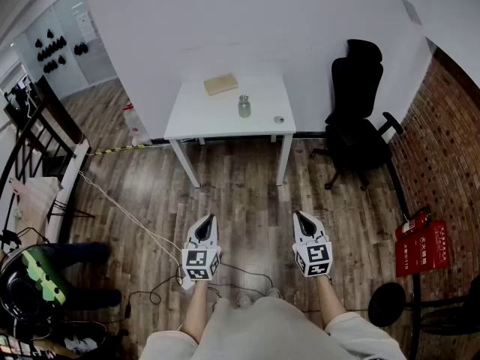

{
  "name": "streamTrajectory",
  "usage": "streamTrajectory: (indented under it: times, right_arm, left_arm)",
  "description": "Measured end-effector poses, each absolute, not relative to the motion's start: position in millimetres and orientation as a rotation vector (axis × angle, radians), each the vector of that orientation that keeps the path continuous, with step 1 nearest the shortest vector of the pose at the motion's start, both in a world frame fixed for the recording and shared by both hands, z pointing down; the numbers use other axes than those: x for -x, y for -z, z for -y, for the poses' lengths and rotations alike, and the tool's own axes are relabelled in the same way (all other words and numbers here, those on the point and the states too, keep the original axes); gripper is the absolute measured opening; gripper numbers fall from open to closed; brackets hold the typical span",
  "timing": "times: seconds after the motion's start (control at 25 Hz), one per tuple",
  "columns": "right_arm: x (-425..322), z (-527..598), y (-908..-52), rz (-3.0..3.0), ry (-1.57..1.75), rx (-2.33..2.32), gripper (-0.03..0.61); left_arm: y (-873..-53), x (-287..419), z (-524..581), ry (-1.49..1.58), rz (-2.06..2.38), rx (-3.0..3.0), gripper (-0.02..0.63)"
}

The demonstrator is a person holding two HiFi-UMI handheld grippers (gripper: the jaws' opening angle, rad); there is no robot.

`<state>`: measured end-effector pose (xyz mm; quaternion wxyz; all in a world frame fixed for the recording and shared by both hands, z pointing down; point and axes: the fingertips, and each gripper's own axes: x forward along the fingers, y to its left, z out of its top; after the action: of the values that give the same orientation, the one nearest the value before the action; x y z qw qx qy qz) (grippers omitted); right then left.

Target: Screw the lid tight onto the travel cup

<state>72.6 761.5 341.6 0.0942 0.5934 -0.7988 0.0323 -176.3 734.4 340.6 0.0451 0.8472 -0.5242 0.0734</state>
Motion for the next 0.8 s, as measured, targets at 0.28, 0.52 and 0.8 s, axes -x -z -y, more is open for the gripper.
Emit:
streamTrajectory:
  times: [0.28, 0.52, 0.8]
  right_arm:
    - [-85.5, -754.1, -347.4, 2.387, -0.11, -1.746, -0.002]
    - [-102.1, -751.0, -347.6, 2.429, -0.13, -1.742, -0.002]
    - [-119.3, -748.1, -351.2, 2.453, -0.121, -1.688, -0.002]
  left_arm:
    - [-343.1, 157.3, -726.6, -0.236, 1.604, -2.59, 0.008]
    - [-343.4, 138.1, -728.1, -0.235, 1.624, -2.576, 0.008]
    - [-350.0, 113.6, -731.0, -0.246, 1.647, -2.549, 0.008]
